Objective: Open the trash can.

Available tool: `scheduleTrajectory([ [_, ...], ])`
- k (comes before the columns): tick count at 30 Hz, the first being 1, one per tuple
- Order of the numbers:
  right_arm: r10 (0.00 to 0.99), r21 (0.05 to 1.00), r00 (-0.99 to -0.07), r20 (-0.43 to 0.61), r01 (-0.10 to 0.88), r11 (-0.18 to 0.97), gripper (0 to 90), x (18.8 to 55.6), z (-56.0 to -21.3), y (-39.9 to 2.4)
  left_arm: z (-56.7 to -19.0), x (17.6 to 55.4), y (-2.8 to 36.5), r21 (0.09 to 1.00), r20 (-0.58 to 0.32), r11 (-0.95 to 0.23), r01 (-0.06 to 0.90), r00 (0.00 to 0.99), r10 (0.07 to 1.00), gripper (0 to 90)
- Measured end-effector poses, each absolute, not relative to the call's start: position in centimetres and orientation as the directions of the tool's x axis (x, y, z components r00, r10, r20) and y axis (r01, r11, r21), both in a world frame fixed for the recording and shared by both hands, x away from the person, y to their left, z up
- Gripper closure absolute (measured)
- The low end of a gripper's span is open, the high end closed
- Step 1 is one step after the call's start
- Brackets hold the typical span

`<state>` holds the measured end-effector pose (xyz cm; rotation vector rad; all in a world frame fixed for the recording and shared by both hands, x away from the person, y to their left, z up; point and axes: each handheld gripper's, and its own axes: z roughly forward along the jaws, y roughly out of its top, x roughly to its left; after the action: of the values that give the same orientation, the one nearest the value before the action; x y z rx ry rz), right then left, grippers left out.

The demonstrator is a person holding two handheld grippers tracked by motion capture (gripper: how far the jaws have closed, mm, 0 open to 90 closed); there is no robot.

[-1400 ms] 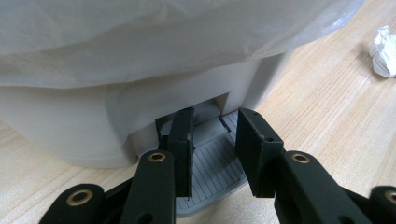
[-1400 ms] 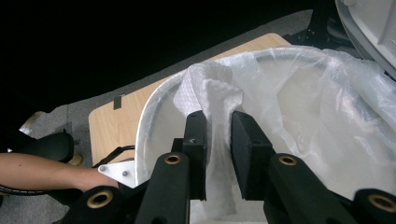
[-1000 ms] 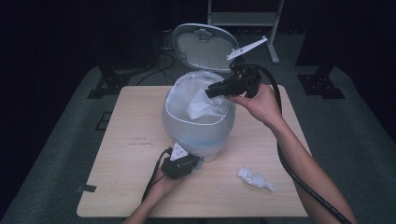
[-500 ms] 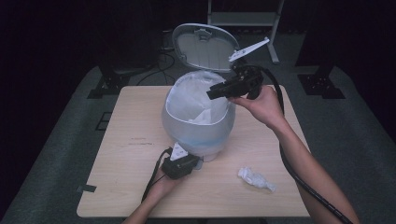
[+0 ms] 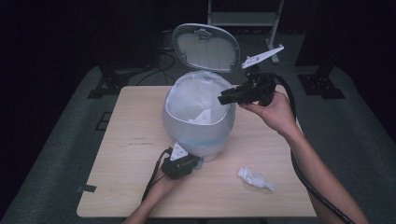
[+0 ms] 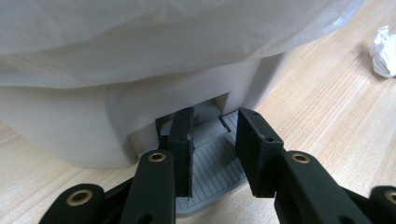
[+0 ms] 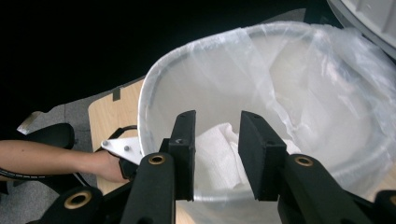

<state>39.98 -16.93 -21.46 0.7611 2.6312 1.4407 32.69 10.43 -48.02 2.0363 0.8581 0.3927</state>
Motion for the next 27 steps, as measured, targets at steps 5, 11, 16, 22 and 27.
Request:
scheduleTrajectory([
  [5,0.446,0.806,-0.874,0.193,0.400,0.436,65.5,39.4,-22.0,-17.9,-48.0,32.7,10.4,0.818,-0.040,-0.387,0.426,0.713,0.700,67.5],
  [11,0.457,0.807,-0.868,0.192,0.405,0.430,64.5,38.8,-22.7,-18.8,-48.0,32.7,10.4,0.816,-0.040,-0.390,0.427,0.714,0.699,67.5],
  [16,0.463,0.806,-0.865,0.194,0.410,0.427,64.2,38.6,-23.1,-19.2,-48.0,32.7,10.4,0.817,-0.041,-0.389,0.427,0.714,0.699,67.5],
  [22,0.476,0.805,-0.860,0.182,0.408,0.431,61.4,38.1,-23.6,-19.9,-48.0,32.7,10.4,0.818,-0.041,-0.386,0.426,0.713,0.700,67.5],
  [27,0.484,0.802,-0.855,0.187,0.417,0.427,60.1,37.6,-24.4,-20.7,-48.0,32.7,10.4,0.818,-0.040,-0.387,0.426,0.714,0.699,67.5],
])
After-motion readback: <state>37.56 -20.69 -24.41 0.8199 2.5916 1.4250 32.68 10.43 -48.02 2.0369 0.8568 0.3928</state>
